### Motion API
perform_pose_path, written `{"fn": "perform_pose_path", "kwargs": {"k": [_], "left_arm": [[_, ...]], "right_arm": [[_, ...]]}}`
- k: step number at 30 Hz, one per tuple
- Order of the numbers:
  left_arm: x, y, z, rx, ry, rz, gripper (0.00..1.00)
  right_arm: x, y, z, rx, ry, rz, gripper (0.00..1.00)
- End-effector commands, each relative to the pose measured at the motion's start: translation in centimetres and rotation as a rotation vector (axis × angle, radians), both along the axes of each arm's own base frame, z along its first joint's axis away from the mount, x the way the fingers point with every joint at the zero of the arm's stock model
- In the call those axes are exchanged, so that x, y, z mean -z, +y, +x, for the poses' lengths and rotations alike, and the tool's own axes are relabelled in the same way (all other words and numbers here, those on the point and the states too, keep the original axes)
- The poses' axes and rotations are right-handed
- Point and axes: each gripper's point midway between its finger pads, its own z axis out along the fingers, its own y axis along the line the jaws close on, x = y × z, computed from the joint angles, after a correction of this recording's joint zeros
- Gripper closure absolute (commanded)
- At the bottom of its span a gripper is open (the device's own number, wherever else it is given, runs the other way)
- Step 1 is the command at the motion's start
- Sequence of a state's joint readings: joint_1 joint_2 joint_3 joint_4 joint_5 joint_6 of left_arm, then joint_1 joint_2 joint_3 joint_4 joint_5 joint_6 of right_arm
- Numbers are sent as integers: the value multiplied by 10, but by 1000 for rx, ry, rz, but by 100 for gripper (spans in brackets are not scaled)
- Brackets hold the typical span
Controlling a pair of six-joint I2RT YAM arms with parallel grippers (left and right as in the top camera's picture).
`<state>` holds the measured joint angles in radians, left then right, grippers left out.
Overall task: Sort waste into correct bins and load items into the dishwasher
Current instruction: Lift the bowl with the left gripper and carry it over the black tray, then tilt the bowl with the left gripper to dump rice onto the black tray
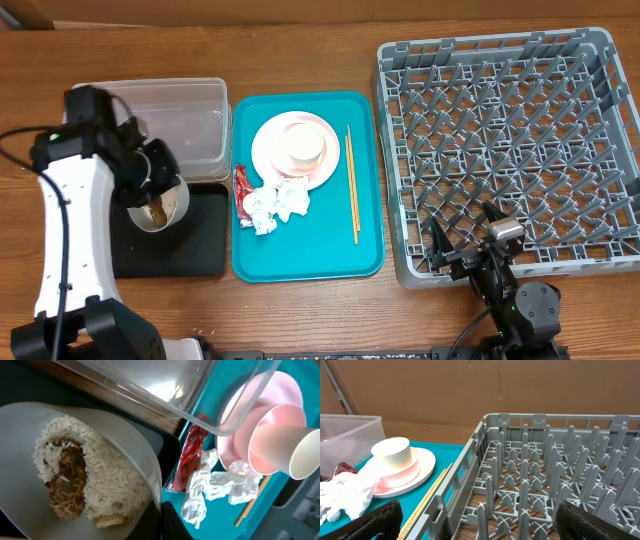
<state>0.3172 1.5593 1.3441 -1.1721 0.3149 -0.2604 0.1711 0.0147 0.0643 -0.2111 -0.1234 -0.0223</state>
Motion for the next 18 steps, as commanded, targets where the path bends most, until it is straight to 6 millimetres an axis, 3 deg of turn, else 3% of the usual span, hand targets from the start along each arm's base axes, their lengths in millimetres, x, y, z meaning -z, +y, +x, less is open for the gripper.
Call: {"fn": "perform_pose_path", "kwargs": {"k": [1,9,18], "left_arm": [[-1,-6,-5,50,-97,-165,96],[-7,23,-15,-23,-394,-470,96],[-6,48,-27,-131,-622,-600,96]], "right_arm": [[-3,1,-1,-5,-15,2,0],[-3,1,-1,-5,-14,2,0],[-3,1,-1,-5,-15,2,0]]}}
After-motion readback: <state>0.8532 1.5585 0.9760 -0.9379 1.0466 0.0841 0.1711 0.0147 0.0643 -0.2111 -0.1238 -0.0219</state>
